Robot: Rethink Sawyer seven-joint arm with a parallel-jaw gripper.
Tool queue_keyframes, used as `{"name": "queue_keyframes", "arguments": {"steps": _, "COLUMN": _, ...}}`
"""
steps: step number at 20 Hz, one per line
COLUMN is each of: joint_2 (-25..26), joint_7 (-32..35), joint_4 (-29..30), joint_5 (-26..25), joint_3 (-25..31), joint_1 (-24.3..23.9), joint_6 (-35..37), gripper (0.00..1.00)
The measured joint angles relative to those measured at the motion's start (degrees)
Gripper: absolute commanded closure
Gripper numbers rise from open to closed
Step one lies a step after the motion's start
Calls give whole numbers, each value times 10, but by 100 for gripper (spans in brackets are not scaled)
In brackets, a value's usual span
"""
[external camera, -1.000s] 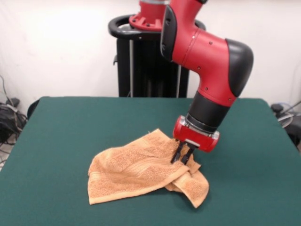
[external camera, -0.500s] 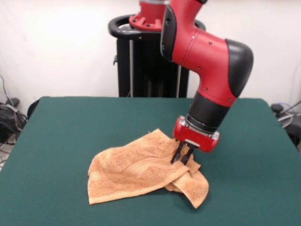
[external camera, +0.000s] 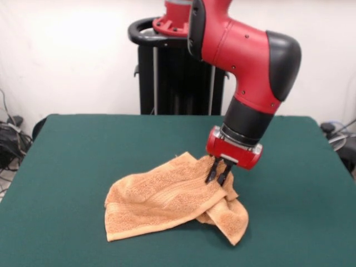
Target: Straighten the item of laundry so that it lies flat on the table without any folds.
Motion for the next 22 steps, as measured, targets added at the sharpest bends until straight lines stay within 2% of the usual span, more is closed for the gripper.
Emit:
{"name": "queue_keyframes", "arguments": {"steps": 11, "joint_2": -33, "joint_7": 0, "joint_4": 11, "joint_5": 0, "joint_3": 33, "joint_1": -37, "joint_6": 10, "gripper": 100}}
{"name": "queue_keyframes", "arguments": {"steps": 18, "joint_2": -35, "joint_7": 0, "joint_4": 13, "joint_5": 0, "joint_3": 36, "joint_1": -34, "joint_6": 13, "gripper": 100}}
{"name": "queue_keyframes", "arguments": {"steps": 22, "joint_2": -43, "joint_7": 0, "joint_4": 13, "joint_5": 0, "joint_3": 31, "joint_1": -23, "joint_6": 41, "gripper": 100}}
